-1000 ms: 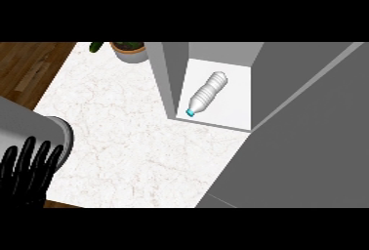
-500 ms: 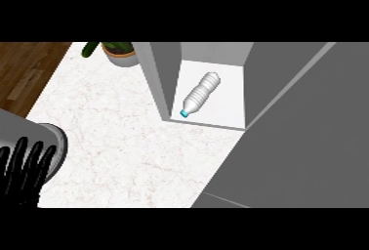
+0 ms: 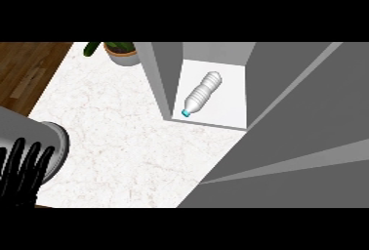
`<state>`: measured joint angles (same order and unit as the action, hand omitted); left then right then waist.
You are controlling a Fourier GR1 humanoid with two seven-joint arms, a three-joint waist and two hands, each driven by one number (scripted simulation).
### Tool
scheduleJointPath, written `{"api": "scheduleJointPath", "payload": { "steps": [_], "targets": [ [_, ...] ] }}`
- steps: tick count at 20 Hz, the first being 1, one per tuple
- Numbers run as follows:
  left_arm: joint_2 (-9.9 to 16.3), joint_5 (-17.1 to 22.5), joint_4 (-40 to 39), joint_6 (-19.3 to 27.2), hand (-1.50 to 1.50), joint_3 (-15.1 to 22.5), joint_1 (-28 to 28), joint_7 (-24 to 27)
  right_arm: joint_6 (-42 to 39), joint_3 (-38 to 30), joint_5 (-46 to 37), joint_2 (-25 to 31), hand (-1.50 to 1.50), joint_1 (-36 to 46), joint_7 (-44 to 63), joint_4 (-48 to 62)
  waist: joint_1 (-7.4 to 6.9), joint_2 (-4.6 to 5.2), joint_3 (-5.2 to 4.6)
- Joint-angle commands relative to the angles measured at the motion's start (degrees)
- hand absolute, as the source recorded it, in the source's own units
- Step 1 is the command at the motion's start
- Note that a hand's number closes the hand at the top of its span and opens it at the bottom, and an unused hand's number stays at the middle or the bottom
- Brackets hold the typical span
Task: Pick up the bottled water, place it into the cabinet and close the cabinet
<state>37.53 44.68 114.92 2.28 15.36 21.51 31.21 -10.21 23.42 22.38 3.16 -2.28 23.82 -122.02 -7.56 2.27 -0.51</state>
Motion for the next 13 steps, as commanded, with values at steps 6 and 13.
{"api": "scheduleJointPath", "payload": {
  "steps": [6,13],
  "targets": [
    [0.2,1.3,-2.3,-2.3,-1.5,-0.3,-1.1,-0.8,20.1,-7.0,1.6,-3.1,1.5,26.5,-1.5,24.2,-0.6,-0.14,0.28],
    [-0.7,0.1,-3.3,-3.3,-1.5,0.0,-1.1,0.3,24.4,-10.9,6.7,-3.1,1.5,46.3,-6.5,46.0,-0.06,-0.51,0.39]
  ]
}}
